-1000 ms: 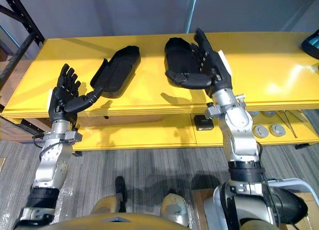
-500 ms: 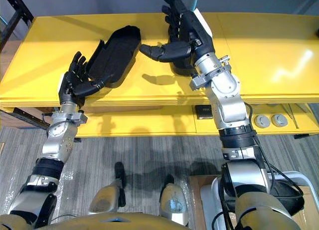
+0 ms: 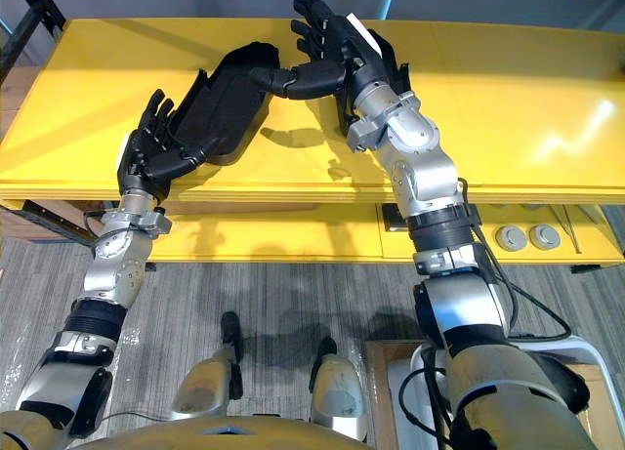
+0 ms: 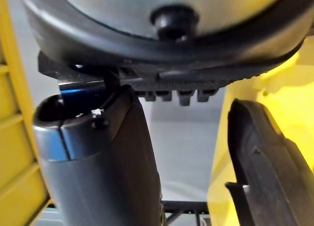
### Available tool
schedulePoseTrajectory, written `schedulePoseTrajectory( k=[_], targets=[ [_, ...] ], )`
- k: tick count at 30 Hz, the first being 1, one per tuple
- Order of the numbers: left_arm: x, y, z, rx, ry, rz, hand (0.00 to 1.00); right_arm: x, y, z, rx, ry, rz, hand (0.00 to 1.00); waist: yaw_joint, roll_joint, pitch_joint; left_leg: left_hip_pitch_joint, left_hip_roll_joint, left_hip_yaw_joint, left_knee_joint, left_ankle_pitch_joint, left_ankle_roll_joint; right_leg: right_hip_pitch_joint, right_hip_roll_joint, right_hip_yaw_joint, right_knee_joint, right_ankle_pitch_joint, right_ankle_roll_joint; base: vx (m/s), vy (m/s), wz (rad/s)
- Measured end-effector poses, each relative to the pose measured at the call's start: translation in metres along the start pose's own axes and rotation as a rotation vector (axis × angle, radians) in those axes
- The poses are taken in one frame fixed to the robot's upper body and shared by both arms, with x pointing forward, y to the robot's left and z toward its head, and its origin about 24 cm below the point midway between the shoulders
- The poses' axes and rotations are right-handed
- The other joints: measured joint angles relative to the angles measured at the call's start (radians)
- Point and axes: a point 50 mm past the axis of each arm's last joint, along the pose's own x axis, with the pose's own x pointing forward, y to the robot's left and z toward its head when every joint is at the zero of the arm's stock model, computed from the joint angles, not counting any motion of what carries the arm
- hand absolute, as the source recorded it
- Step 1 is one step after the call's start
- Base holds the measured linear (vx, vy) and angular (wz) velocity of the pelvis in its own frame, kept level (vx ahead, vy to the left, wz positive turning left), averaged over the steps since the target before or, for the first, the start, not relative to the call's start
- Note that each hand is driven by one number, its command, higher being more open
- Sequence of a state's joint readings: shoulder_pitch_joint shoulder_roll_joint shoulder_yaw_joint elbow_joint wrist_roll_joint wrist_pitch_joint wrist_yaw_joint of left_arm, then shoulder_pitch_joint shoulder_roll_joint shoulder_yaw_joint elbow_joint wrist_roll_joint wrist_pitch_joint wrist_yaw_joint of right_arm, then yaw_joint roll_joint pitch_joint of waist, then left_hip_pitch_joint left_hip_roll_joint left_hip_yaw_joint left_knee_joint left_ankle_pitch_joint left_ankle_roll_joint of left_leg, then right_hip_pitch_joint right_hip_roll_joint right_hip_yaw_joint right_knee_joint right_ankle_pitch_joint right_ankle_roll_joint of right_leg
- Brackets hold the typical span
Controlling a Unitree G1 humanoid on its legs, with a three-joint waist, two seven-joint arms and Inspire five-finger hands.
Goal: Walk over and take three plastic housings, then place them on the shelf
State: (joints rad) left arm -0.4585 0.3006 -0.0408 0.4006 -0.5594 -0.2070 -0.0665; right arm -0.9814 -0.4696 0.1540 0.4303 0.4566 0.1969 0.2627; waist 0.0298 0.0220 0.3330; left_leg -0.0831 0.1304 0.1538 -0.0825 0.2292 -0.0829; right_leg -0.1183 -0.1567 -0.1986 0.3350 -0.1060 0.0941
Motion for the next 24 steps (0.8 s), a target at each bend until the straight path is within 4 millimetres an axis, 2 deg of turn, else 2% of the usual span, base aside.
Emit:
schedulePoseTrajectory(
  k=[5,11,16,24],
  targets=[
    [0.002,-0.01,-0.004,-0.043,0.03,-0.022,1.0,0.012,-0.004,-0.01,0.02,0.143,-0.024,1.0,0.0,0.005,0.003,0.009,-0.005,-0.02,0.001,0.0,0.0,0.022,-0.006,-0.02,0.003,-0.007,0.0,0.01,-0.013,0.12],
    [0.002,-0.015,-0.005,-0.059,0.051,-0.038,1.0,0.02,-0.011,-0.015,0.02,0.283,-0.058,1.0,0.005,0.035,0.019,0.022,-0.013,-0.025,0.005,0.0,0.0,0.034,-0.011,-0.023,0.015,-0.013,0.0,0.0,-0.003,0.01],
    [0.002,-0.016,-0.005,-0.06,0.053,-0.031,1.0,0.019,-0.017,-0.025,0.044,0.377,-0.099,1.0,0.012,0.037,0.021,0.021,-0.014,-0.029,0.005,0.001,-0.001,0.034,-0.011,-0.024,0.015,-0.013,0.0,0.0,0.0,0.0],
    [0.002,-0.016,-0.006,-0.062,0.056,-0.03,1.0,0.021,-0.013,-0.026,0.039,0.429,-0.067,1.0,0.019,0.043,0.023,0.023,-0.014,-0.045,0.01,0.001,-0.002,0.043,-0.011,-0.031,0.014,-0.014,-0.001,0.0,-0.009,0.02]
  ],
)
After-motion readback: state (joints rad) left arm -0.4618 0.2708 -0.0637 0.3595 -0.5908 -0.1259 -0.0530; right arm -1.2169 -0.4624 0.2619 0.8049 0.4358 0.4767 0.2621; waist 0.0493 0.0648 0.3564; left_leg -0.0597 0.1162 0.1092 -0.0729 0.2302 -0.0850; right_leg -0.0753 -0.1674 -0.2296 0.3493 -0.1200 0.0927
